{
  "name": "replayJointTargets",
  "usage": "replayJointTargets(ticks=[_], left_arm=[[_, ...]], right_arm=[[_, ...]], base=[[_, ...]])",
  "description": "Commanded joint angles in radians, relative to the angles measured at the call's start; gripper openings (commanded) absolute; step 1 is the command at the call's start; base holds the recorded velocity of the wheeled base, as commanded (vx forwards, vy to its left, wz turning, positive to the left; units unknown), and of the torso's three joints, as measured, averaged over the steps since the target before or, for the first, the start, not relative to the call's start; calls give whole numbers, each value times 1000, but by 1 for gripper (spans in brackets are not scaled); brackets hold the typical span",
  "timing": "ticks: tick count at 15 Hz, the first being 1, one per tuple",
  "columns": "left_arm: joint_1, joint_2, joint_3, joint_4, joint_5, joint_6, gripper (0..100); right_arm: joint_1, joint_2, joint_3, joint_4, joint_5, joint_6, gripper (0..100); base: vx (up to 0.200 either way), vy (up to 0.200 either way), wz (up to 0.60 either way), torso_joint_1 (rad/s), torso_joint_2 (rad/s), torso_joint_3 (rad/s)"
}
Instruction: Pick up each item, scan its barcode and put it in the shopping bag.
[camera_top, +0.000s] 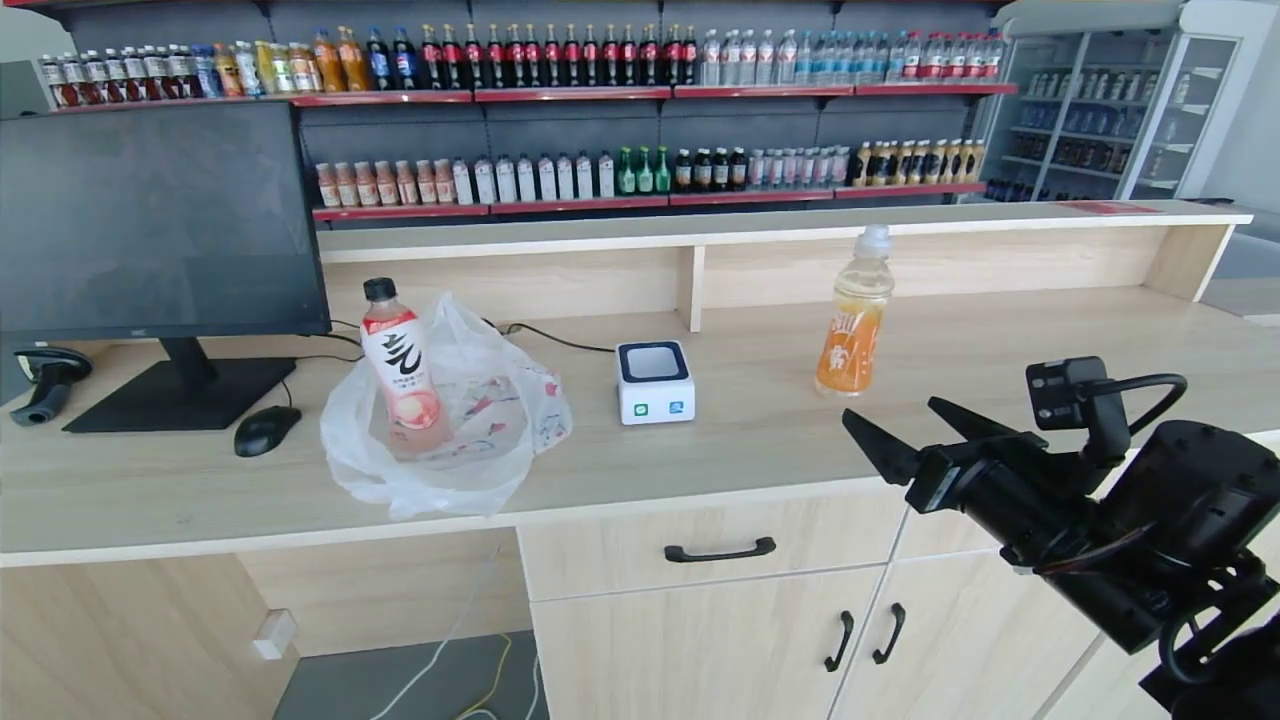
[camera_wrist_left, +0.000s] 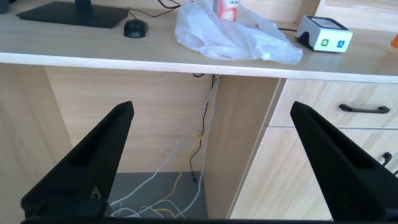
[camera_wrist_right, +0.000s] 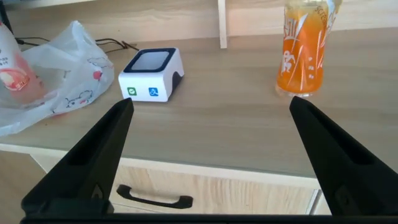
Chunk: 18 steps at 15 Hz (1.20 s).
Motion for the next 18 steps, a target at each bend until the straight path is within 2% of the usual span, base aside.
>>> replayJointTargets(ticks=[1,7,8,16,18], left_arm=[[0,0,0,-1,0,-1,100],[0,0,0,-1,0,-1,100],[0,0,0,-1,0,-1,100],[0,0,0,-1,0,1,100],[0,0,0,-1,0,1,100]], right_arm=[[1,8,0,-1,2,0,100],[-1,6,0,-1,0,0,100],[1,6,1,-1,2,0,100],[1,8,7,-1,0,0,100],[1,9,6,-1,0,0,100]], base=[[0,-200,0,2,2,2],[0,-200,0,3,3,2],[200,-200,0,2,-2,7],[200,0,0,1,2,1],[0,0,0,0,0,0]])
